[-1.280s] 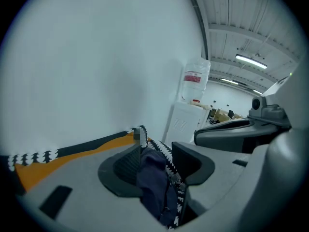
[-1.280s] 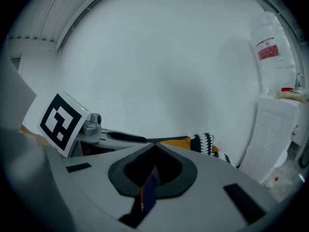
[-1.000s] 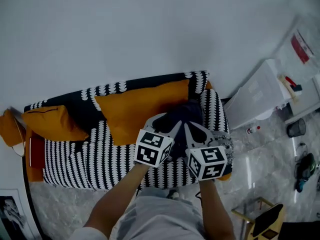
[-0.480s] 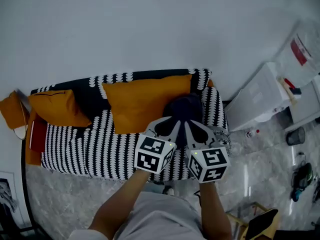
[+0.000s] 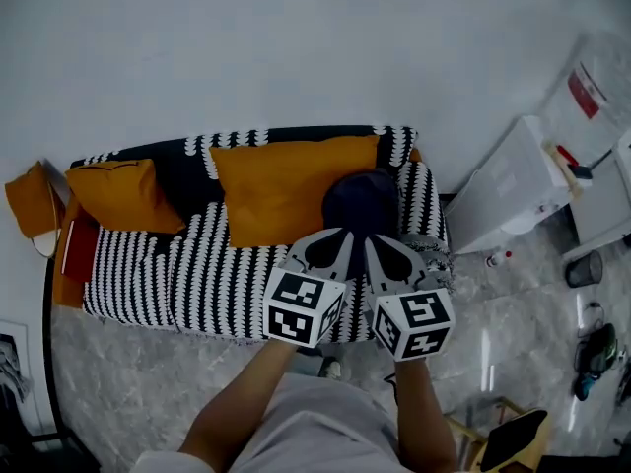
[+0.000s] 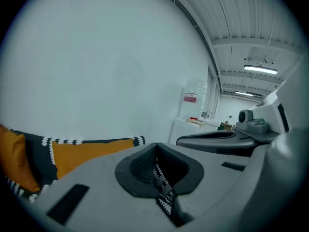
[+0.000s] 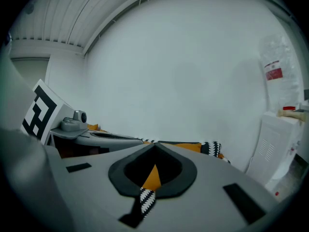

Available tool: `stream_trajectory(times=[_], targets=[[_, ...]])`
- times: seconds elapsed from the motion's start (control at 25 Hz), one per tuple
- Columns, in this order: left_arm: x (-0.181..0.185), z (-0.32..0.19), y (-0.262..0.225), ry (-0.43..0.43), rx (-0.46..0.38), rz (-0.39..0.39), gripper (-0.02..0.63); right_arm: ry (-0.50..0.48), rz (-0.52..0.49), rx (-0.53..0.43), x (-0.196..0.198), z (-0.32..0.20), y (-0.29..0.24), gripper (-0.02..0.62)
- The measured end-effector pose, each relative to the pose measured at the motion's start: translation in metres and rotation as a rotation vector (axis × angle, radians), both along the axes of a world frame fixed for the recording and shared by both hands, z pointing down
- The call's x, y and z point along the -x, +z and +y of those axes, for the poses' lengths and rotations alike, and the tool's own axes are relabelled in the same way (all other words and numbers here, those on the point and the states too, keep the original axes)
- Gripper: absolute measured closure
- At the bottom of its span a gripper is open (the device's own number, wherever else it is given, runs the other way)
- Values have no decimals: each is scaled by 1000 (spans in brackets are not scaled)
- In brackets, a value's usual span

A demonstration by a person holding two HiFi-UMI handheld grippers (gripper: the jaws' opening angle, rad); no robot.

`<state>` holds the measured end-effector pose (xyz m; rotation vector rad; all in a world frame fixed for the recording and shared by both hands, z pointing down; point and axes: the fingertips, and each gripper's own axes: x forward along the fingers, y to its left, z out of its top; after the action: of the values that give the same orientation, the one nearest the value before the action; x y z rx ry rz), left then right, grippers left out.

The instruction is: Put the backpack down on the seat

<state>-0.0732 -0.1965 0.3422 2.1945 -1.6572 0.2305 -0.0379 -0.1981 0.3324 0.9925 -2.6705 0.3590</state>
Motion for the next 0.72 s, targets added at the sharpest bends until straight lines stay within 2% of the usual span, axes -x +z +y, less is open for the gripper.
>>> stream_trajectory(times=[0.72], targets=[[-17,30,0,-15,6,1,601,-18,4,-18,-16,28,-3,594]])
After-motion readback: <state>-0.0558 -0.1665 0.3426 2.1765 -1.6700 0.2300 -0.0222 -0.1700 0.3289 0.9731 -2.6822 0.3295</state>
